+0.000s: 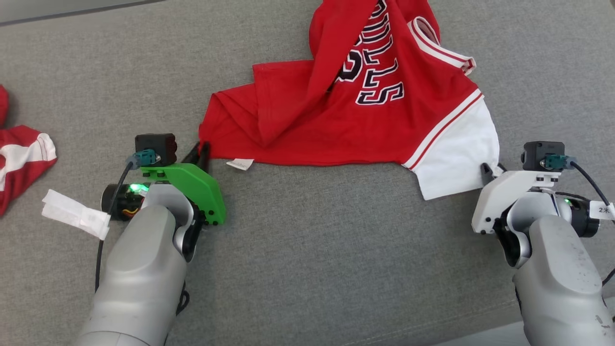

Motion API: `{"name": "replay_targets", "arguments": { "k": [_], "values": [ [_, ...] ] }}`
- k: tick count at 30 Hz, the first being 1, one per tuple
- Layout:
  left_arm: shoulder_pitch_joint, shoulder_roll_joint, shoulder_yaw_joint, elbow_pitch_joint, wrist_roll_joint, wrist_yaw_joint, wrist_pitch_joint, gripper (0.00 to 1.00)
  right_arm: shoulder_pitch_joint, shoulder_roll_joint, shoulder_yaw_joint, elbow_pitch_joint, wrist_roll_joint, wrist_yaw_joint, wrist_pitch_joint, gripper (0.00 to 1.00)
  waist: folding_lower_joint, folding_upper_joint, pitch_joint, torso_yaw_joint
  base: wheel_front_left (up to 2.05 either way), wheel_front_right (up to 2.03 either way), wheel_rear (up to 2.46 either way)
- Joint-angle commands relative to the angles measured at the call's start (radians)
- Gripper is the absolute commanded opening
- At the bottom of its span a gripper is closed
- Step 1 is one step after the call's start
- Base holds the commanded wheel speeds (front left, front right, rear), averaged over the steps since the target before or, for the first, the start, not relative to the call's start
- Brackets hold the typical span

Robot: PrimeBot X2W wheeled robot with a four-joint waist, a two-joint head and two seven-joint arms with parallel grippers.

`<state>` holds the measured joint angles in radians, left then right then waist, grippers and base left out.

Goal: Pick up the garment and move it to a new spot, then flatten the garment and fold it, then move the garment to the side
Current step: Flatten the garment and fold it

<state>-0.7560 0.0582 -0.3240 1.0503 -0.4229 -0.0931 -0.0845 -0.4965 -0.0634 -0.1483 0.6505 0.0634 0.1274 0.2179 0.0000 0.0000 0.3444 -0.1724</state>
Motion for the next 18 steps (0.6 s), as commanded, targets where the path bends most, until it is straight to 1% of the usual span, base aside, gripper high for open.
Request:
{"name": "replay_targets", "arguments": {
  "k": [1,6,9,13,14,18],
  "values": [
    [0.053,-0.003,-0.016,0.052,-0.005,-0.006,0.037,0.00,0.026,0.019,0.005,0.034,0.010,0.004,0.017,0.00,0.0000,0.0000,-0.007,0.005,0.00,0.00,0.00],
    [0.076,-0.007,-0.044,0.063,-0.036,-0.025,0.051,0.00,0.037,0.016,-0.016,0.006,-0.002,0.003,0.002,0.00,0.0000,0.0000,-0.034,0.015,0.00,0.00,0.00],
    [0.073,-0.007,-0.046,0.027,-0.072,-0.031,0.004,0.00,0.028,0.014,-0.020,-0.035,0.033,0.003,-0.038,0.00,0.0000,0.0000,-0.055,0.023,0.00,0.00,0.00],
    [0.066,-0.005,-0.021,-0.077,-0.198,-0.037,-0.078,0.00,0.035,0.011,-0.030,-0.110,0.083,0.003,-0.096,0.00,0.0000,0.0000,-0.094,0.036,0.00,0.00,0.00],
    [0.078,-0.005,-0.025,-0.121,-0.255,-0.037,-0.088,0.00,0.039,0.011,-0.034,-0.140,0.101,0.003,-0.113,0.00,0.0000,0.0000,-0.106,0.042,0.00,0.00,0.00],
    [0.128,-0.005,-0.050,-0.280,-0.420,-0.038,-0.096,0.00,0.059,0.011,-0.049,-0.276,0.147,0.003,-0.150,0.00,0.0000,0.0000,-0.149,0.067,0.00,0.00,0.00]
  ]
}}
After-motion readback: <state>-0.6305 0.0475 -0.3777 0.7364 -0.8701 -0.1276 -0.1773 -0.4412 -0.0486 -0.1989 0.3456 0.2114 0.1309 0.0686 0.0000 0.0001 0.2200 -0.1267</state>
